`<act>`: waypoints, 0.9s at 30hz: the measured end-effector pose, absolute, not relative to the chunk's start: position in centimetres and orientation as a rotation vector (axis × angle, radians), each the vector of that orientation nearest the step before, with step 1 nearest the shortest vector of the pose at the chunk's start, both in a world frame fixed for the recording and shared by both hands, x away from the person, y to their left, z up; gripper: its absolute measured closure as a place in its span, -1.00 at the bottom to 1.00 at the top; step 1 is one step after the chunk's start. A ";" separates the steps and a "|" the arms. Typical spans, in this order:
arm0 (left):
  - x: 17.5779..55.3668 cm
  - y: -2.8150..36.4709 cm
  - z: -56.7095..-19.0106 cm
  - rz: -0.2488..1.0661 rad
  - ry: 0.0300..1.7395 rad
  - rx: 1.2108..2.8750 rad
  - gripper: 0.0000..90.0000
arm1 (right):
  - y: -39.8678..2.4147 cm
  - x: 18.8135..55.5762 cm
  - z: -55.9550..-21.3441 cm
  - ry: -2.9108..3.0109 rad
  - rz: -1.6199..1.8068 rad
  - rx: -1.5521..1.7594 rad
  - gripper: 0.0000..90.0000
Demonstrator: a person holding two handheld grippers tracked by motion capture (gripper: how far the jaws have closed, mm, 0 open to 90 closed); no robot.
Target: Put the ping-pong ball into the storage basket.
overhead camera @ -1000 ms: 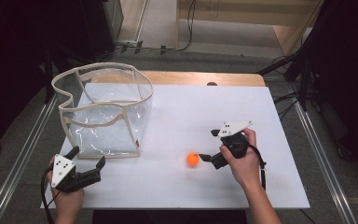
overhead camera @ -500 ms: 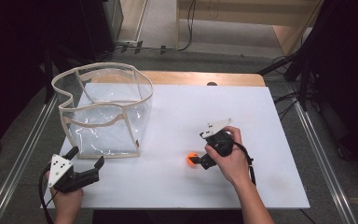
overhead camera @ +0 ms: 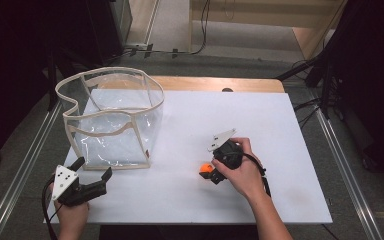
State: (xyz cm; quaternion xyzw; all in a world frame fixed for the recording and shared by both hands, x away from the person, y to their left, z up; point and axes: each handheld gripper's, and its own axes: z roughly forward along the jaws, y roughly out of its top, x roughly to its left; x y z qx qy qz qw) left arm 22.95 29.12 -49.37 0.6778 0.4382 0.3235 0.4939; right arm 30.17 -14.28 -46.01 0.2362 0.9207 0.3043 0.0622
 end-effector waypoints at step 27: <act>23.0 29.1 -49.4 0.784 1.068 1.646 -0.92 | -12.0 30.3 -48.1 2.892 0.590 0.661 -0.16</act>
